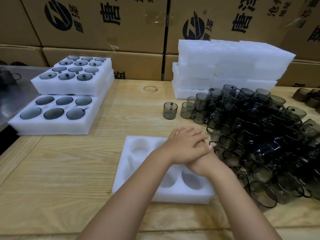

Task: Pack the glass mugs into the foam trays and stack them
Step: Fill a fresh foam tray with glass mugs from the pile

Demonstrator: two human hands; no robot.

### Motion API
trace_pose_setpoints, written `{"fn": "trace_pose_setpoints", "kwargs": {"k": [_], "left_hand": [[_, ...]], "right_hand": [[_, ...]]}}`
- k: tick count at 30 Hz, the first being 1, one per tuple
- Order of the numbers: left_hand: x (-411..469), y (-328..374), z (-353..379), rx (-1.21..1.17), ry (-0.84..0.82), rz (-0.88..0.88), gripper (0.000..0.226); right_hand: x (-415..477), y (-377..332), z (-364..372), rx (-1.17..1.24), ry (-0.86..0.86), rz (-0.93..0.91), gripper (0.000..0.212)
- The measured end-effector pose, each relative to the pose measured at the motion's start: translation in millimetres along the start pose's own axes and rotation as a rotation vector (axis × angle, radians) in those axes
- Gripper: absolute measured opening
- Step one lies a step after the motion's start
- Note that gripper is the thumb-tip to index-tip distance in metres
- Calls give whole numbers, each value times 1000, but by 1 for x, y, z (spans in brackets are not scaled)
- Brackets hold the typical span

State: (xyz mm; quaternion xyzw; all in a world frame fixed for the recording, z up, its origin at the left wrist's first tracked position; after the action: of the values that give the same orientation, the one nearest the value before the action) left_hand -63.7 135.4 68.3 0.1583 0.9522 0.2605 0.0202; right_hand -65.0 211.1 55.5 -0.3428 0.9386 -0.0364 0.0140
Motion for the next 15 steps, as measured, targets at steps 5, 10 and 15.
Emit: {"fn": "trace_pose_setpoints", "kwargs": {"k": [5,10,15], "left_hand": [[-1,-12,14,13,17,-33,46],[-3,-12,15,56,21,-74,49],[-16,-14,3,69,99,-149,57]], "right_hand": [[1,-1,5,-76,-109,46,74],[3,-2,5,-178,-94,58,77],[-14,-6,-6,-47,38,88,63]]}}
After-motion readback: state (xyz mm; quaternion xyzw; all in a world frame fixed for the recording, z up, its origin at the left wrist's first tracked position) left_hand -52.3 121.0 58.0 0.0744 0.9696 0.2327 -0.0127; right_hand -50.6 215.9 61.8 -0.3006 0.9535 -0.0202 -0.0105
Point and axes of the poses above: each hand's wrist, its own x-axis towards the middle knuckle, its own z-axis out of the palm, y = z × x, the point moved 3 cm from there along x, towards the middle knuckle, and after that the axes turned 1 degree about y, right-handed, at the moved point
